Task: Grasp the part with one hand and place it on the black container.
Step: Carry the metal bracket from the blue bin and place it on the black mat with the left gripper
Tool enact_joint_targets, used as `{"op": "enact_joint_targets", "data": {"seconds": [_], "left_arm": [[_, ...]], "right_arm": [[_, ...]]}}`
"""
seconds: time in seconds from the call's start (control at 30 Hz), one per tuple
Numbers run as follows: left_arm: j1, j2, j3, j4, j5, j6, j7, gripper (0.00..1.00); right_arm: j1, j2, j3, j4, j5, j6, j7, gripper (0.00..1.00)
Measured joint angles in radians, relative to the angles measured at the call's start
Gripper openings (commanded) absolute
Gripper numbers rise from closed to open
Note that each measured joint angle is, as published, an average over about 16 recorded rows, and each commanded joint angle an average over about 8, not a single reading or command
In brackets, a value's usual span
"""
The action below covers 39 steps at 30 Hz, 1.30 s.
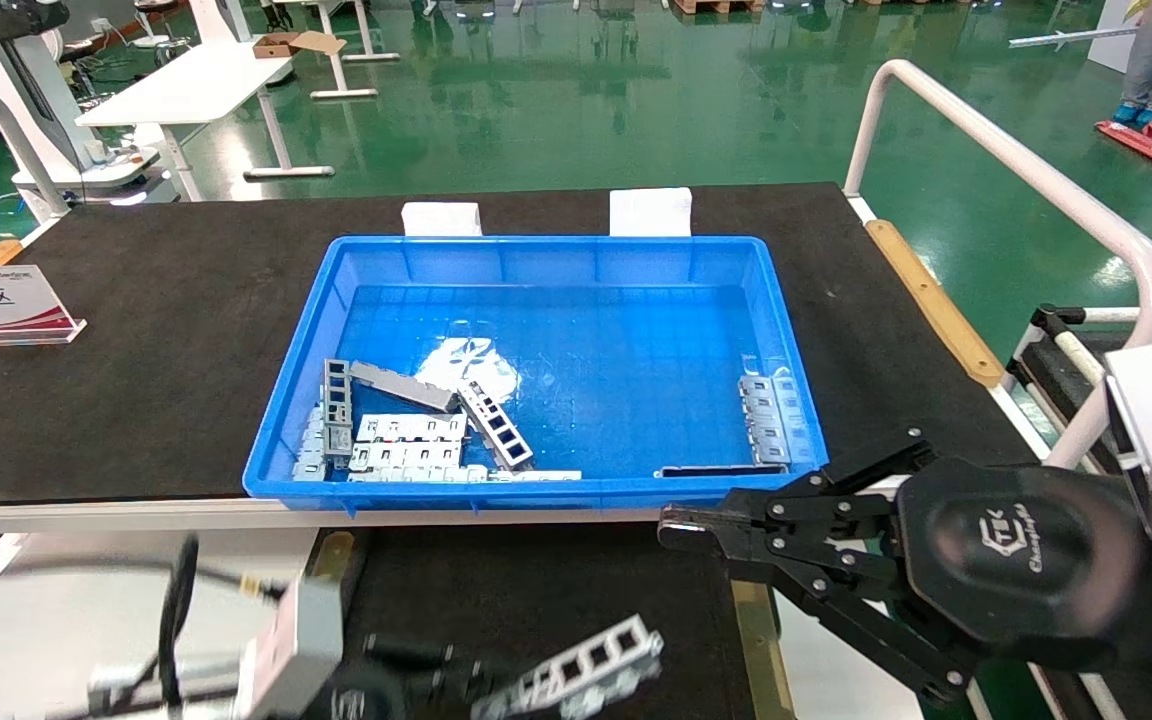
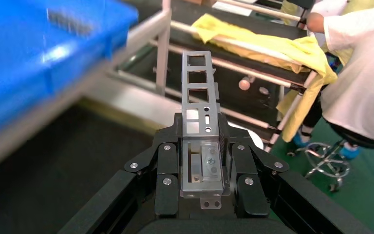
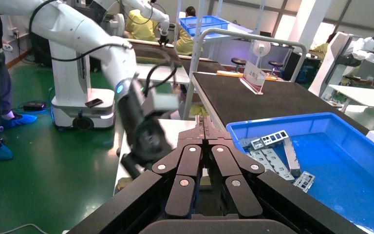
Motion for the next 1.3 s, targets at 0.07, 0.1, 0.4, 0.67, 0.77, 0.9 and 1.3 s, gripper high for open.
{"op": "enact_joint_targets", "data": {"seconds": [0.07,0.1,0.4,0.67,0.77,0.9,1.3], "left_arm": [[0.05,0.0,0.005,-0.002,-0.022,-0.032,0.011,0.0],[0.075,0.002,0.007,-0.002,-0.034,-0.049,0.017,0.0],[0.253,0.081,-0.003,0.002,-0.158,-0.265,0.04,0.0],[0.323,0.211,-0.023,0.013,-0.24,-0.482,0.025,0.0],[0.335,0.266,-0.033,0.019,-0.259,-0.563,0.018,0.0],[0.347,0.344,-0.058,0.032,-0.275,-0.67,0.017,0.0],[0.384,0.588,-0.216,0.104,-0.263,-0.929,0.048,0.0]], "right_arm": [[0.0,0.0,0.0,0.0,0.0,0.0,0.0,0.0],[0.0,0.0,0.0,0.0,0.0,0.0,0.0,0.0],[0.0,0.0,0.0,0.0,0.0,0.0,0.0,0.0],[0.0,0.0,0.0,0.0,0.0,0.0,0.0,0.0],[0.0,0.0,0.0,0.0,0.0,0.0,0.0,0.0],[0.0,0.0,0.0,0.0,0.0,0.0,0.0,0.0],[0.0,0.0,-0.001,0.0,0.0,0.0,0.0,0.0]]}}
